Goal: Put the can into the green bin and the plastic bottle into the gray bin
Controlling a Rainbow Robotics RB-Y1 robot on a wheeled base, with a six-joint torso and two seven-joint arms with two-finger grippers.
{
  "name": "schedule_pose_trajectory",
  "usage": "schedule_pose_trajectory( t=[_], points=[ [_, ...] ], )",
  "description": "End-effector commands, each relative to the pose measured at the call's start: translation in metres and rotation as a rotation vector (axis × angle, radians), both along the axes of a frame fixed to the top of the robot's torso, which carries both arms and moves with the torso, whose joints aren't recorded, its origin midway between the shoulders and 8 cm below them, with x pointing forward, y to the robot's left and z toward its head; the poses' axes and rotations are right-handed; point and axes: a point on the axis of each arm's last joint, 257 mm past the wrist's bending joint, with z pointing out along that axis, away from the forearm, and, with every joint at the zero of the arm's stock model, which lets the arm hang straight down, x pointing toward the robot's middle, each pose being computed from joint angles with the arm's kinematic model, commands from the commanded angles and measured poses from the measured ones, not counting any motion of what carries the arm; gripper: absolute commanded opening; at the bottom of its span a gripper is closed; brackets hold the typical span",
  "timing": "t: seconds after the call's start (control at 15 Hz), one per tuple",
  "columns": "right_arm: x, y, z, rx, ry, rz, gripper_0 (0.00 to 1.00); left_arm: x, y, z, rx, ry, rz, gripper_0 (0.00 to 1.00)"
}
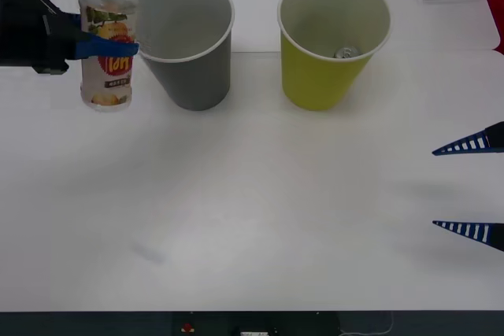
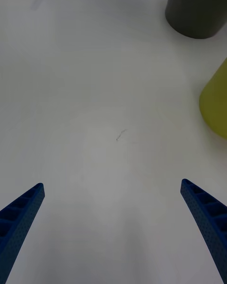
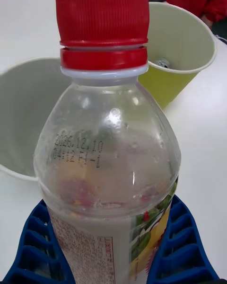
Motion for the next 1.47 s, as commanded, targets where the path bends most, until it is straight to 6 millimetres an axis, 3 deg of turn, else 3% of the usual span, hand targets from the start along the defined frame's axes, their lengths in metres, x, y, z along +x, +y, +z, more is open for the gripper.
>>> schedule_pose_trajectory(
  t=[0.07, 0.6, 0.93, 1.0, 1.07, 1.13, 1.47],
  points=[
    [0.000, 0.000, 0.000, 0.000, 0.000, 0.000, 1.00, 0.024, -0.003, 0.023, 0.011, 0.017, -0.005, 0.00],
    [0.000, 0.000, 0.000, 0.000, 0.000, 0.000, 1.00, 0.130, -0.050, 0.034, 0.073, 0.011, -0.002, 0.00],
    [0.000, 0.000, 0.000, 0.000, 0.000, 0.000, 1.00, 0.148, -0.068, 0.023, 0.130, -0.028, 0.045, 0.01],
    [0.000, 0.000, 0.000, 0.000, 0.000, 0.000, 1.00, 0.149, -0.068, 0.022, 0.132, -0.028, 0.046, 0.39],
    [0.000, 0.000, 0.000, 0.000, 0.000, 0.000, 1.00, 0.148, -0.068, 0.022, 0.135, -0.028, 0.044, 0.94],
    [0.000, 0.000, 0.000, 0.000, 0.000, 0.000, 1.00, 0.149, -0.067, 0.021, 0.141, -0.032, 0.041, 1.00],
    [0.000, 0.000, 0.000, 0.000, 0.000, 0.000, 1.00, 0.143, -0.065, 0.031, 0.178, -0.082, -0.023, 1.00]
  ],
)
